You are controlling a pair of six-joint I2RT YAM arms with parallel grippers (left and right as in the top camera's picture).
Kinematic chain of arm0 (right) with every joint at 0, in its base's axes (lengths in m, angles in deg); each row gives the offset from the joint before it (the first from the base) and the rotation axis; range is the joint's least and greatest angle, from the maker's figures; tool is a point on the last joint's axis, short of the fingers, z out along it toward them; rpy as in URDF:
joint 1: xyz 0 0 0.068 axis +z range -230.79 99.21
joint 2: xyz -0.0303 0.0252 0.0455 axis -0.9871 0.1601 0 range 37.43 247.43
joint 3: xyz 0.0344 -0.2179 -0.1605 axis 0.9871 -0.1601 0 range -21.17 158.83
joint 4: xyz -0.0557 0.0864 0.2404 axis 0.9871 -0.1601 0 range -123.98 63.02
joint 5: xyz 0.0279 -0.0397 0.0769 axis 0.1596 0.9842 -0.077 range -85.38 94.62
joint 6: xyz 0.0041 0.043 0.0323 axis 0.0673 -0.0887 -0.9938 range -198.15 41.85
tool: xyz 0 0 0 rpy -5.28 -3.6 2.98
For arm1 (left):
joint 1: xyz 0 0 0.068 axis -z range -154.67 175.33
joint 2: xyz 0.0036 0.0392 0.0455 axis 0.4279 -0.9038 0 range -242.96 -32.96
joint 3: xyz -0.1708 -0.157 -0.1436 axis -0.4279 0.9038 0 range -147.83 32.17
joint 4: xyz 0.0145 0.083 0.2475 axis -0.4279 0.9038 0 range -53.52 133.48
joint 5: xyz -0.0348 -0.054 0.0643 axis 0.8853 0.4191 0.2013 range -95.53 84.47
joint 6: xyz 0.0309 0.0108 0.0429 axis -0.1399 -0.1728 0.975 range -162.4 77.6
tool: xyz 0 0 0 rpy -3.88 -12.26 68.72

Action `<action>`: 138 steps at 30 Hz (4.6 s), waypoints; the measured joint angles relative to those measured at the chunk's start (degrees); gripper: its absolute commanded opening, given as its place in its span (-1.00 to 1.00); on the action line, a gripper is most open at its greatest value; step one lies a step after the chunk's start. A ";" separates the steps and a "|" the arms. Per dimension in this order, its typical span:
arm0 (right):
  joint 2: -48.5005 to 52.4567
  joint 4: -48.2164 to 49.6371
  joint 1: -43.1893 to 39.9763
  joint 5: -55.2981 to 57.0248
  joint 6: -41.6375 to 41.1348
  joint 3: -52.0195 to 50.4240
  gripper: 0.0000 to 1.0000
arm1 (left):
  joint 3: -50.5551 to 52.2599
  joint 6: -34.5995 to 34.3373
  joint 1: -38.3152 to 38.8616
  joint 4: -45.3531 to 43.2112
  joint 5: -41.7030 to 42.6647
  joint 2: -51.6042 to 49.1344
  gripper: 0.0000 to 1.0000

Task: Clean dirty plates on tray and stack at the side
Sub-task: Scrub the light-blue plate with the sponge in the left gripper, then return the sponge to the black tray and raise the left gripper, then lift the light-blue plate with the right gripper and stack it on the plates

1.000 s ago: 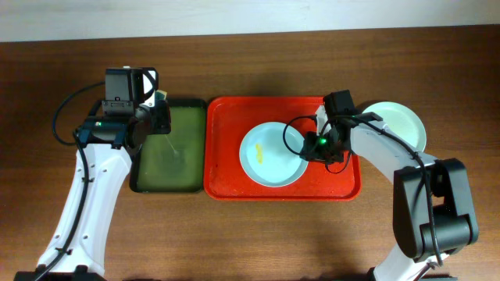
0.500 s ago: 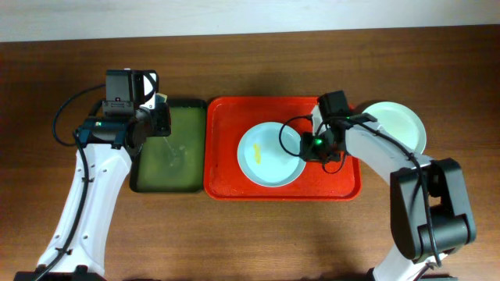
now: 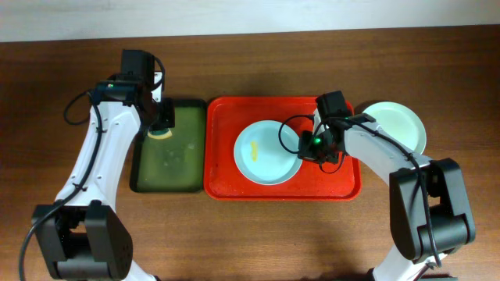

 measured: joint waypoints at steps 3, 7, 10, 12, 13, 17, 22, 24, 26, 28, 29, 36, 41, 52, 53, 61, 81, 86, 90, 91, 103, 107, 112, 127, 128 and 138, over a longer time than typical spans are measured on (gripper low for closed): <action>0.00 -2.14 0.00 -0.50 -2.19 -0.02 -0.92 | -0.37 -0.46 0.02 0.26 5.88 -1.36 -1.00; 0.00 -2.16 3.06 -0.63 -5.18 -0.02 -0.92 | -0.37 -0.72 3.19 -1.77 15.80 -3.04 -1.00; 0.00 -1.25 7.04 -0.07 -8.26 -0.02 -0.92 | -0.37 -0.87 10.21 -1.99 18.12 -3.04 -1.00; 0.00 -1.25 7.34 0.02 -8.70 -0.02 -0.92 | -0.37 -2.43 13.09 -2.05 18.18 -3.10 -1.00; 0.00 -1.25 7.41 0.02 -8.74 -0.02 -0.92 | -0.37 -3.65 15.56 -2.12 17.79 -3.65 -1.00; 0.00 -1.01 7.43 0.04 -8.74 -0.02 -0.92 | -0.37 -6.23 19.74 -3.04 15.93 -10.49 -1.00; 0.00 -0.98 7.50 0.48 -8.79 -0.02 -0.92 | -0.37 -12.11 20.46 -3.74 10.86 -15.85 -1.00; 0.00 -0.90 7.50 0.52 -8.74 -0.02 -0.92 | -0.37 -12.46 20.70 -4.90 10.45 -18.58 -1.00; 0.00 -0.85 7.50 0.74 -8.79 -0.02 -0.92 | -0.98 -12.46 20.98 -5.62 10.40 -20.57 -1.00; 0.00 -0.83 7.50 0.92 -8.79 -0.02 -0.92 | -1.40 -12.46 21.05 -5.53 10.43 -21.05 -1.00; 0.00 -0.83 7.50 0.92 -8.76 -0.02 -0.92 | -1.44 -12.48 21.11 -5.51 10.38 -21.14 -1.00; 0.00 -1.16 7.50 1.75 -8.76 -0.02 -0.92 | -2.40 -6.32 21.81 -6.32 25.16 -22.56 -1.00; 0.00 -1.09 7.50 1.75 -8.72 0.00 -0.92 | -3.48 -6.88 22.23 -1.92 16.55 -18.58 -1.00; 0.00 -1.68 7.50 1.77 -6.56 0.00 -0.92 | 7.93 -12.04 23.37 -15.47 17.00 -15.61 -1.00; 0.00 -1.66 7.50 1.77 -6.54 0.00 -0.92 | 8.02 -12.04 24.04 -15.50 19.04 -15.61 -1.00; 0.00 -1.64 7.50 1.73 -5.40 0.00 -0.92 | 6.64 -13.97 25.38 -11.96 5.22 -8.22 -1.00; 0.00 -1.95 7.50 1.92 -5.11 0.00 -0.82 | -3.37 -11.76 4.68 6.08 -6.93 -7.26 -1.00; 0.00 -2.69 7.56 2.43 -4.42 -0.02 -0.71 | 11.47 -4.85 0.79 -11.47 -2.58 -7.65 -1.00; 0.00 -3.21 7.56 3.52 -3.63 -0.02 -0.40 | 16.28 -0.94 0.68 -16.57 -2.36 -7.69 -0.43; 0.00 -3.21 7.56 3.54 -3.37 -0.02 -0.26 | 16.92 0.31 0.66 -17.27 -2.36 -7.69 -0.31; 0.00 1.33 7.61 4.20 -2.89 -0.07 -0.45 | -10.10 -10.84 -13.53 -1.14 -2.43 11.30 0.99; 0.00 1.33 7.61 5.03 -2.91 -0.07 -0.52 | -10.08 -11.41 -13.53 -0.79 -2.38 10.84 0.99; 0.00 1.36 8.20 7.63 -4.55 -0.07 -0.67 | -10.08 -11.41 -13.53 -0.79 -2.38 10.84 0.99; 0.31 -21.31 9.77 5.29 -5.44 23.61 -0.92 | -10.05 -11.41 -13.53 -0.74 -2.38 10.84 0.99; 0.31 -21.46 9.77 5.07 -5.44 26.23 -0.92 | -10.05 -11.41 -13.53 -0.76 -2.38 10.84 0.99; 6.34 1.73 27.61 28.70 -9.99 27.98 -0.92 | -10.08 -11.41 -13.53 -0.76 -2.38 10.84 0.99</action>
